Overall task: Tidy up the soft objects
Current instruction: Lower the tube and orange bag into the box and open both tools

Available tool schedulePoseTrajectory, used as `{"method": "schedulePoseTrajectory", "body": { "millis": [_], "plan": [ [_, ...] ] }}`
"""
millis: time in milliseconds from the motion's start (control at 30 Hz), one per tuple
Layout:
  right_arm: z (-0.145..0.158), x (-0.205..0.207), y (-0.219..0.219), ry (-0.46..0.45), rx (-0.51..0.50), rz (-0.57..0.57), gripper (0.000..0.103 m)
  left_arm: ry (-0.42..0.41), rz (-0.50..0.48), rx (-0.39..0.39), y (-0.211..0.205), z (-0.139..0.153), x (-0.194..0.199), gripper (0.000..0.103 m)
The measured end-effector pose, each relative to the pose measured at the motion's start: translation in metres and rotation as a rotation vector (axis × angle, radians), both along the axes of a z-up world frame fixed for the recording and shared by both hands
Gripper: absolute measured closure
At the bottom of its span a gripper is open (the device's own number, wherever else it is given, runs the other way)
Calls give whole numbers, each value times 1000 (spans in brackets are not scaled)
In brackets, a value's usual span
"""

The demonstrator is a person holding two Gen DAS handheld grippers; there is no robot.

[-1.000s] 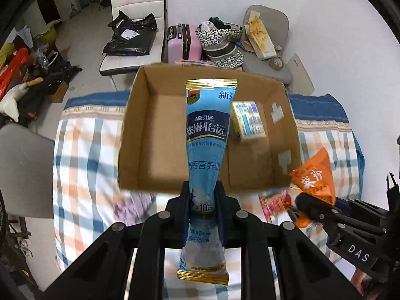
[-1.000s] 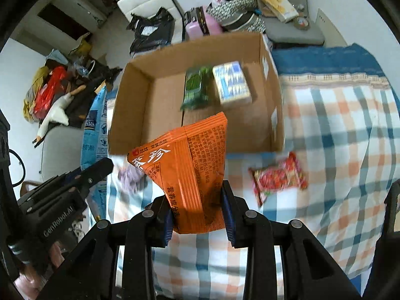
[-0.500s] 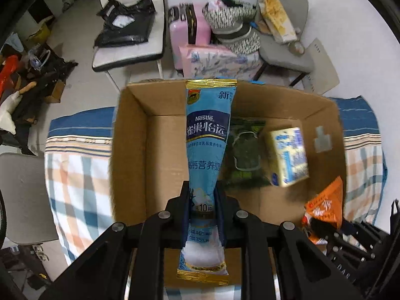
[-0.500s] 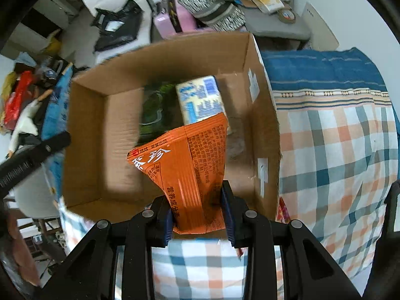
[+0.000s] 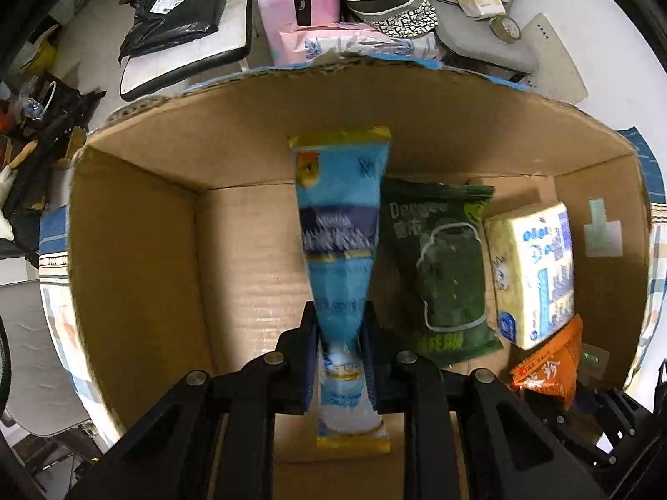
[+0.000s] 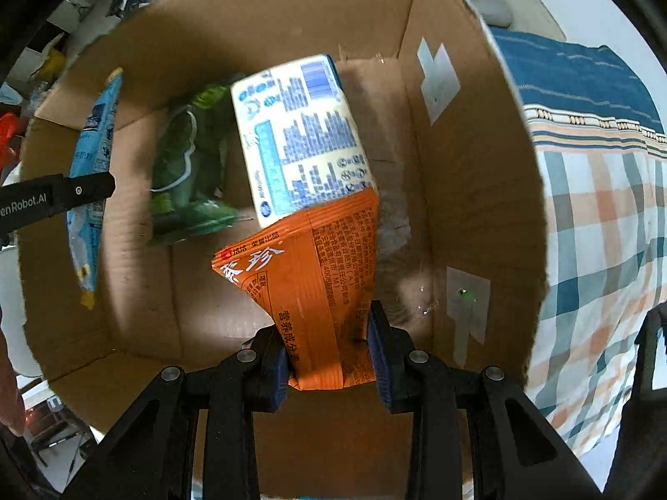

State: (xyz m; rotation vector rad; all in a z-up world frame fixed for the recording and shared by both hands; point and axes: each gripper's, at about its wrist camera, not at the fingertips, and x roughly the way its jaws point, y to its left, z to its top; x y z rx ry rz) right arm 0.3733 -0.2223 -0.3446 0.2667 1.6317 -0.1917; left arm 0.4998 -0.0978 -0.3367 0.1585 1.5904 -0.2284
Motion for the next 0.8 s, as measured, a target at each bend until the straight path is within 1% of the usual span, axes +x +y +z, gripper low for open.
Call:
{"method": "schedulePoseTrajectory", "body": {
  "millis": [67,133,200,267,300,367,400,467,500,533,567,600,633,700,733,767,800],
  "plan": [
    [-5,3,-2,8,-8,2,67,18,3,12,-1,-6,5,85],
    [-8,4,-2,14,-14,1,67,42,31,9,2,-10,8,84],
    [-9,4,-1,15,-14,-2,66,32,56,6,6,-8,10,80],
    [-8,6,-4,9,-9,-14,65,21,69,-1,8,-5,11,72],
    [-8,6,-5,5,-11,-14,62,17,79,-8,10,-2,11,71],
    [-4,6,-5,-4,-2,-16,59,14,86,-19,13,2,10,68],
    [-2,7,-4,-5,2,-14,56,10,87,-22,13,5,10,66],
    [2,9,-1,-12,10,-11,48,-6,92,-24,17,11,9,53],
    [4,9,1,-18,19,-13,41,-18,94,-28,19,16,7,48],
    [6,10,3,-21,24,-12,30,-25,96,-33,20,19,5,39],
    [10,10,3,-27,24,-9,22,-31,97,-39,23,23,3,31],
    [12,10,5,-36,25,-6,8,-35,98,-44,23,26,1,28],
    [16,10,8,-46,27,-1,5,-42,99,-49,24,30,-1,24],
    [21,10,10,-56,27,0,5,-65,97,-51,27,38,-7,17],
    [24,9,12,-62,26,2,5,-79,95,-53,29,44,-12,11],
    [29,9,14,-69,21,7,4,-95,93,-51,30,49,-15,8],
    [35,6,15,-85,13,18,2,-110,94,-51,32,53,-19,7]
  ]
}}
